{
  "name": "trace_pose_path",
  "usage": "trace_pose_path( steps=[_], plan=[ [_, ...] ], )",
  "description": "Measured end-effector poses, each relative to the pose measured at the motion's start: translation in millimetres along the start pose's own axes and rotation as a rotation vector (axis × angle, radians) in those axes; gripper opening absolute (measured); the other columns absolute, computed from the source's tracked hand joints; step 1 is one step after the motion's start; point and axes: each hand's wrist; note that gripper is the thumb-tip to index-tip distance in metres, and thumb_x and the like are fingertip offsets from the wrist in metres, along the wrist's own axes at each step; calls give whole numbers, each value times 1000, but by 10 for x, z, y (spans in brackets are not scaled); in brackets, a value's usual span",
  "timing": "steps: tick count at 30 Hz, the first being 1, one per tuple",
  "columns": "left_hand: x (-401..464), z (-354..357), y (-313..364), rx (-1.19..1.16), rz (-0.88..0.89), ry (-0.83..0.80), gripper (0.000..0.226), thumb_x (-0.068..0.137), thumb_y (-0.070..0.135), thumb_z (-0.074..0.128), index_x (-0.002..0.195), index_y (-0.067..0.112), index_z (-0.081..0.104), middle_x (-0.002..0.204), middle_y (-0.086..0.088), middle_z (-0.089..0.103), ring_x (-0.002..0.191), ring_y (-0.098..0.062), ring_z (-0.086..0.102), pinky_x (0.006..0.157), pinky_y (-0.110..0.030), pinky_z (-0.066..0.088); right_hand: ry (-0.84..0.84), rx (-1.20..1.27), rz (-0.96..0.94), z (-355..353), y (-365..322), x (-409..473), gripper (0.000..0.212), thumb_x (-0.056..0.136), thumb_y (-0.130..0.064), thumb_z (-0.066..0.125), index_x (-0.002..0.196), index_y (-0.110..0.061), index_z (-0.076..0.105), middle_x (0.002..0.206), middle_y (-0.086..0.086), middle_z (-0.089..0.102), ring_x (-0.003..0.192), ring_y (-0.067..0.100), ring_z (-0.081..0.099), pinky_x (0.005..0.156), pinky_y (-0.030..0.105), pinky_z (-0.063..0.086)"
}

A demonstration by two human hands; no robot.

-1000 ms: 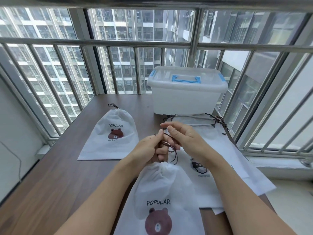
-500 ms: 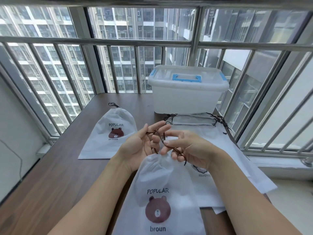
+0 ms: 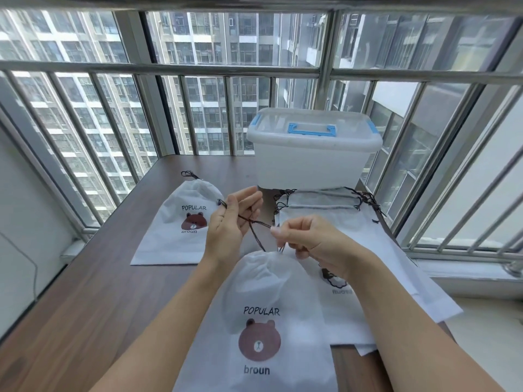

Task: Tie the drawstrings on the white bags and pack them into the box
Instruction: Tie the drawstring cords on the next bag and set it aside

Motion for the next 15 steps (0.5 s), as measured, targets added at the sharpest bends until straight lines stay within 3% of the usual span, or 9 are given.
trace_pose_path(
  steps=[2,5,7,11,15],
  plan=[
    [9,25,18,-142,-68,-64,47,109,29,23,121,6,61,121,-16,69,118,-24,65,102,-34,51,54,98,-14,42,-13,40,38,87,-59,65,74,-24,70,80,6,62,69,11,45,62,23,34],
    [-4,50,4,-162,-95,-148,50,107,30,22,123,0,59,123,-18,68,119,-27,62,97,-38,51,71,247,-6,91,30,91,51,94,-66,47,113,-21,60,97,11,75,85,19,62,75,33,41],
    [-20,36,16,-145,-77,-169,50,106,31,25,123,-1,60,125,-18,67,122,-28,59,97,-41,48,68,301,13,129,53,97,55,98,-65,42,128,-21,53,98,14,74,85,22,64,74,34,44],
    [-57,8,83,-234,-138,-202,50,108,31,24,122,0,61,124,-20,67,117,-26,65,96,-33,55,140,416,58,123,56,120,55,94,-70,41,121,-28,65,96,13,68,72,19,60,66,31,47],
    [-143,81,66,-205,-258,-321,50,101,38,35,116,1,65,118,-20,70,100,-27,71,82,-36,60,-74,571,65,117,42,89,75,99,-66,33,119,-3,67,93,11,66,71,18,58,76,35,54]
  ],
)
Point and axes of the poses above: each hand's wrist, its own x-axis towards the middle knuckle, its own z-axis out of the palm, y = z × x
